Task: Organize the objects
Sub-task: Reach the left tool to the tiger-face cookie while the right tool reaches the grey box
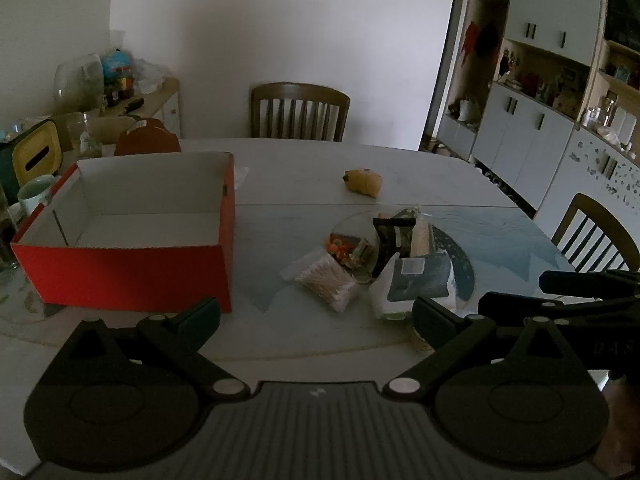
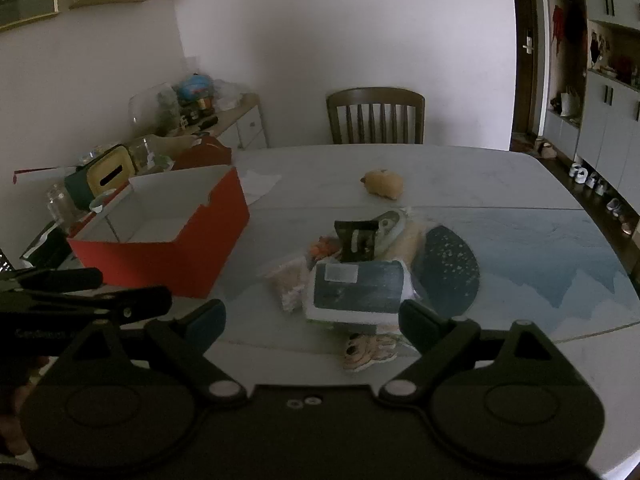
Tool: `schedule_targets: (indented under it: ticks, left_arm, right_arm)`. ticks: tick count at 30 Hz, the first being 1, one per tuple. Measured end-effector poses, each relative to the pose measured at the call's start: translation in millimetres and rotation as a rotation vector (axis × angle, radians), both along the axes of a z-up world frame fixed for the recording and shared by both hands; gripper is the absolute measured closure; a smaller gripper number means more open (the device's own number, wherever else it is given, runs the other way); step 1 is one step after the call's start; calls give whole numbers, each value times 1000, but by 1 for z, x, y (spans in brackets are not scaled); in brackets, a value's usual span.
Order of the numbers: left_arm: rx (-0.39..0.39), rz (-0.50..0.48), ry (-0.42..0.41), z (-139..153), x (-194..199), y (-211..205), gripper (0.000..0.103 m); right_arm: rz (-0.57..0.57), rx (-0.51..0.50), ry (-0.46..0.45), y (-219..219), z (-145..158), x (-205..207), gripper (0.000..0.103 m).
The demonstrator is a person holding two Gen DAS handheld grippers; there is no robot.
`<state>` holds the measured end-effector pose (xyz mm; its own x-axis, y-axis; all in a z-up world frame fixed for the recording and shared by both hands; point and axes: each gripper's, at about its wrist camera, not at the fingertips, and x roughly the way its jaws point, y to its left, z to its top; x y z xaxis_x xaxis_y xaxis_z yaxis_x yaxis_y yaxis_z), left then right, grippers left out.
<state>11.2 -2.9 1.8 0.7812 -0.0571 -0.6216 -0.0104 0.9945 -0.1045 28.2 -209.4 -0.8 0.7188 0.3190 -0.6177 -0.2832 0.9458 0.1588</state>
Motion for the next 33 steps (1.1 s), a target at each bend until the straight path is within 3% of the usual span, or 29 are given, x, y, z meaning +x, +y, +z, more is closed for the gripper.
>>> schedule_targets:
  ticks: [21, 33]
  left_arm:
    - [0, 50, 29, -12, 42, -20, 0]
    - [29, -73, 84, -47, 78, -61, 0]
  right_arm:
    - [35, -30, 47, -27, -20, 55, 13]
    - [111, -92, 85, -47, -47, 108, 16]
